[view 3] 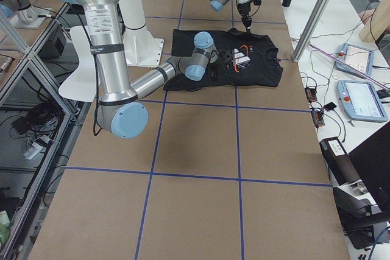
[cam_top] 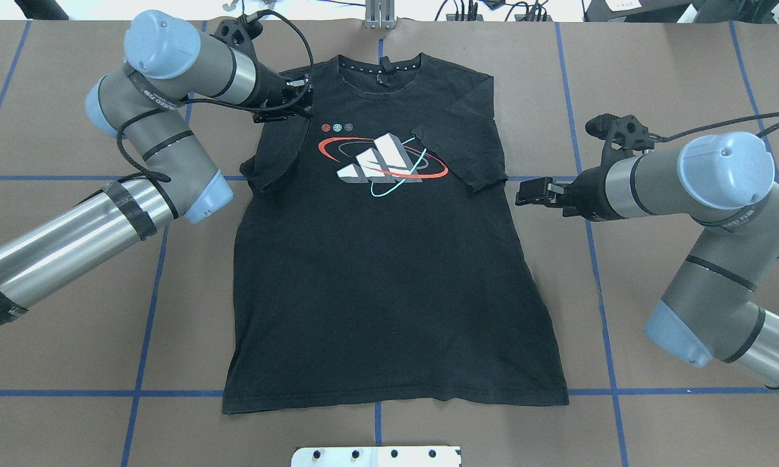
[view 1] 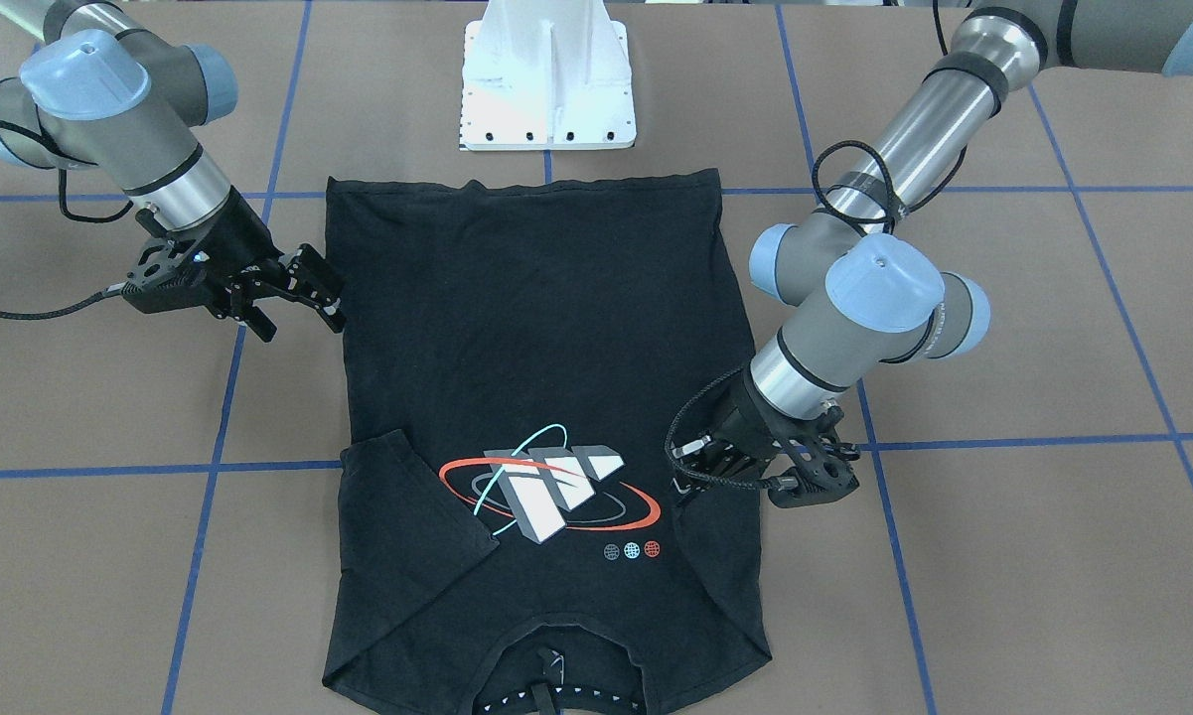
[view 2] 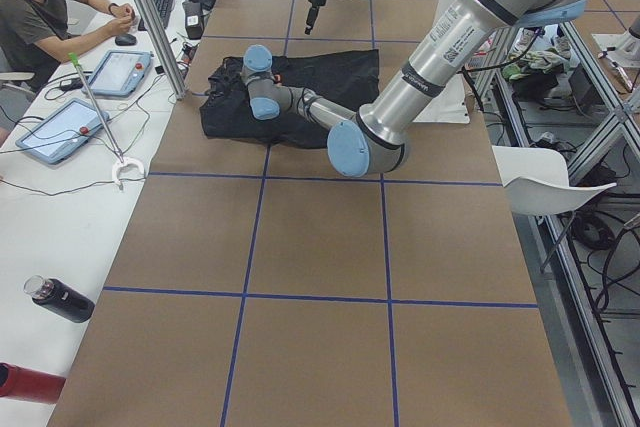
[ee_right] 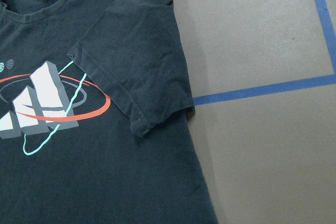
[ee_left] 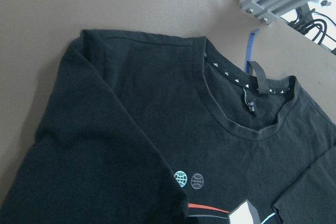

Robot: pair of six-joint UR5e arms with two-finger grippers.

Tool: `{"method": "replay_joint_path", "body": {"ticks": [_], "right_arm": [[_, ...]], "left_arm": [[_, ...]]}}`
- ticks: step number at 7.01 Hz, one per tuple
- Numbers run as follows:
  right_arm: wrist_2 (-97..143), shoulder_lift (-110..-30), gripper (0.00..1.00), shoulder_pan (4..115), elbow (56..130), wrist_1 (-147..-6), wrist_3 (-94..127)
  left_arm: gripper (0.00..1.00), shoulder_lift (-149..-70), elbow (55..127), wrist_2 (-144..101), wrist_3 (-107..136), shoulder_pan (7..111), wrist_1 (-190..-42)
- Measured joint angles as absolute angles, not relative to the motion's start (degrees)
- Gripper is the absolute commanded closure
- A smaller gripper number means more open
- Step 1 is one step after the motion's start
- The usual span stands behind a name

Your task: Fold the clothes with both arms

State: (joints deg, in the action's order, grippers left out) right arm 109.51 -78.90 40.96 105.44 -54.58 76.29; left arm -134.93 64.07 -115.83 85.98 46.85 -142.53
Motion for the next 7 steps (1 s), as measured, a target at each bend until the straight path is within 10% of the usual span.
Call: {"method": "replay_joint_path", "body": {"ticks": [2, 3, 4, 7], "right_arm": [[109.5, -78.9, 0.01, 41.0, 105.4, -54.6, 76.3], [109.5, -78.9, 0.01, 41.0, 105.2, -54.6, 76.3], [109.5, -78.7, 0.01, 41.0, 104.9, -54.5, 76.3], [109.5, -78.2, 0.01, 40.8, 104.5, -54.5, 77.9]], "left_arm": [[1.0, -135.7, 63.7, -114.2, 87.2, 45.6, -142.5], [0.74, -135.8, 63.7, -113.6, 87.3, 45.2, -142.5], [0.28, -135.8, 63.6, -113.4, 87.3, 44.9, -142.6], [0.13, -134.9, 65.9, -113.5, 87.5, 45.0, -142.5]]}}
